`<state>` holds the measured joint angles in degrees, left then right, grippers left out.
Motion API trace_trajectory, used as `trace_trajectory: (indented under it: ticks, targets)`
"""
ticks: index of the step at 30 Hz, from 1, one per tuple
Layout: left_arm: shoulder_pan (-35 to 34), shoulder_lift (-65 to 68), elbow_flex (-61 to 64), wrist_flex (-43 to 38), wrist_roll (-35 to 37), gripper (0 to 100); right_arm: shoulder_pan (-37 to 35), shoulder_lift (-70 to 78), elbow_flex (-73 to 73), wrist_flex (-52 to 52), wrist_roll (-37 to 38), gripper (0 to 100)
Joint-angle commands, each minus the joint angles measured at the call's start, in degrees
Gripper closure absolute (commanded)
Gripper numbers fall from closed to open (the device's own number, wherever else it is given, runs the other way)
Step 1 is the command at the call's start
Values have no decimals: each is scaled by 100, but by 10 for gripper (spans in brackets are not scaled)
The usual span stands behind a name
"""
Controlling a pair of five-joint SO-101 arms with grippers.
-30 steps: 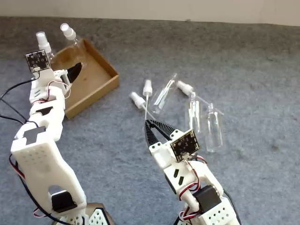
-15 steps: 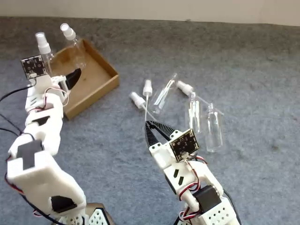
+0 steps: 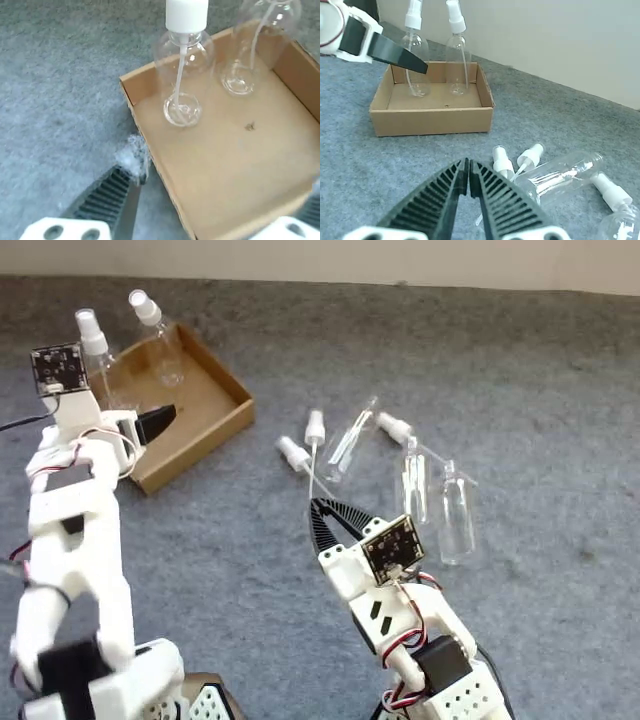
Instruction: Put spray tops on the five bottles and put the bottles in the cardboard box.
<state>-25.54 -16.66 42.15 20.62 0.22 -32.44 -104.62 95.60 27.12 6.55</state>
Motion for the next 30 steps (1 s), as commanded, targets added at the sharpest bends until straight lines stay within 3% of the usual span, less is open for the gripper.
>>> trace_trajectory:
  ticks: [1, 8, 16, 20, 30]
  targets:
    - [312, -1385, -22, 1512, -53, 561, 92, -13, 637, 13, 44, 994]
    - [1305, -2396, -629, 4062, -26, 561, 374, -48, 637, 13, 35, 994]
    - [2325, -1886, -2571, 6470, -18, 561, 945, -66, 629, 4, 35, 994]
    - [2774, -1130, -3240, 7007, -18, 561, 1402, -66, 637, -13, 35, 994]
    - [3618, 796, -4040, 7095, 123, 561, 1982, -66, 611, -31, 35, 994]
